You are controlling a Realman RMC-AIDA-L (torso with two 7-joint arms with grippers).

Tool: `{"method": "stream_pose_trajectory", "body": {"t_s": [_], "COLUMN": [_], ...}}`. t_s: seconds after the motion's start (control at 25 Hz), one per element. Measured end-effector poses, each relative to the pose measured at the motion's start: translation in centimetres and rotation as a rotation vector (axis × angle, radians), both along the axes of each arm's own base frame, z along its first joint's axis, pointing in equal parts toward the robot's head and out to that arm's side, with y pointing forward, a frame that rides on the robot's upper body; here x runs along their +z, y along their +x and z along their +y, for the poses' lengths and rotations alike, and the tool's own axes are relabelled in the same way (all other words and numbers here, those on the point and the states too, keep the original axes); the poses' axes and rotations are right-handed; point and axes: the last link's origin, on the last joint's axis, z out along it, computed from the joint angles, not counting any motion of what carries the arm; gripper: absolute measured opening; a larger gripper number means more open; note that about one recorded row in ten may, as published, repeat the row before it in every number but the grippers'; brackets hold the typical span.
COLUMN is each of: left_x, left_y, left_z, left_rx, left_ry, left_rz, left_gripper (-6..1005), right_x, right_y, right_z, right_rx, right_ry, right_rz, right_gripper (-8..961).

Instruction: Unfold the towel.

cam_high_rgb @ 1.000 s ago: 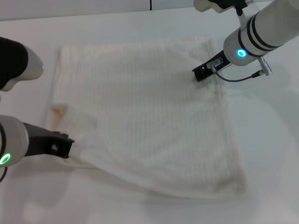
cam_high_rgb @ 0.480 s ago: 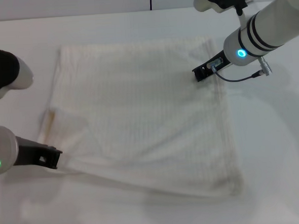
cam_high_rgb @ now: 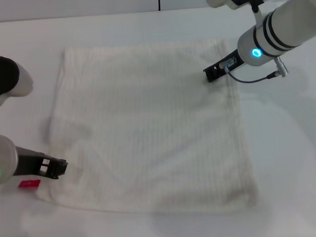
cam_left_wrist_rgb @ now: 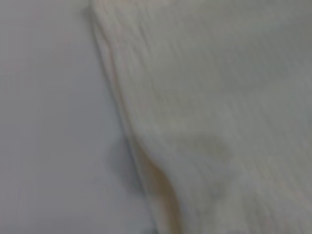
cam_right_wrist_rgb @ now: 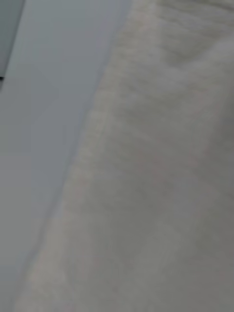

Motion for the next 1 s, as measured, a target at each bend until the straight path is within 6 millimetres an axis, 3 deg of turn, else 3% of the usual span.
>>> {"method": "stream_pose_trajectory", "body": {"t_s": [0.28, 0.32, 0.44, 0.48, 0.52, 0.56, 0.64, 0.68, 0.72, 0.8, 0.84, 0.88, 0.96, 1.0], "left_x": [0.2, 0.8, 1.5, 1.5, 2.0, 3.4, 4.6, 4.6, 5.8, 6.6, 6.8, 6.7, 6.2, 5.6], "left_y": [1.1, 2.4, 2.7, 2.7, 2.9, 3.0, 2.3, 2.3, 1.2, -0.2, -0.9, -3.0, -4.8, -6.6], "left_z": [1.1, 2.9, 4.3, 4.3, 4.9, 6.0, 6.3, 6.3, 5.9, 5.3, 4.9, 4.1, 3.3, 2.6], "left_rx": [-0.085, -0.247, -0.370, -0.370, -0.442, -0.619, -0.732, -0.732, -0.814, -0.842, -0.846, -0.852, -0.874, -0.893], "left_ry": [0.041, 0.110, 0.190, 0.190, 0.241, 0.399, 0.551, 0.551, 0.721, 0.863, 0.913, 1.015, 1.080, 1.126], "left_rz": [-0.025, -0.045, -0.050, -0.050, -0.052, -0.044, -0.030, -0.030, -0.039, -0.080, -0.096, -0.139, -0.160, -0.179], "left_gripper": [410, 427, 428, 428, 429, 429, 430, 430, 431, 431, 432, 432, 433, 433], "right_x": [1.1, 1.4, 3.3, 4.8, 4.8, 5.6, 7.0, 8.3, 8.9, 9.2, 9.4, 9.6, 9.2, 8.3], "right_y": [-1.8, -2.3, -4.1, -5.5, -5.5, -6.2, -6.3, -5.2, -4.5, -3.7, -2.8, -0.8, 0.3, 3.5], "right_z": [0.3, 0.3, 0.0, -1.3, -1.3, -2.2, -4.2, -6.5, -7.5, -8.5, -9.5, -11.3, -12.0, -13.8], "right_rx": [0.086, 0.122, 0.281, 0.438, 0.438, 0.510, 0.591, 0.627, 0.638, 0.645, 0.655, 0.675, 0.682, 0.708], "right_ry": [0.028, 0.045, 0.148, 0.261, 0.261, 0.323, 0.468, 0.647, 0.740, 0.818, 0.914, 1.087, 1.144, 1.239], "right_rz": [0.013, 0.015, 0.032, 0.050, 0.050, 0.065, 0.110, 0.155, 0.172, 0.184, 0.197, 0.227, 0.242, 0.276], "right_gripper": [81, 82, 83, 84, 85, 85, 87, 87, 88, 89, 90, 90, 92, 92]}}
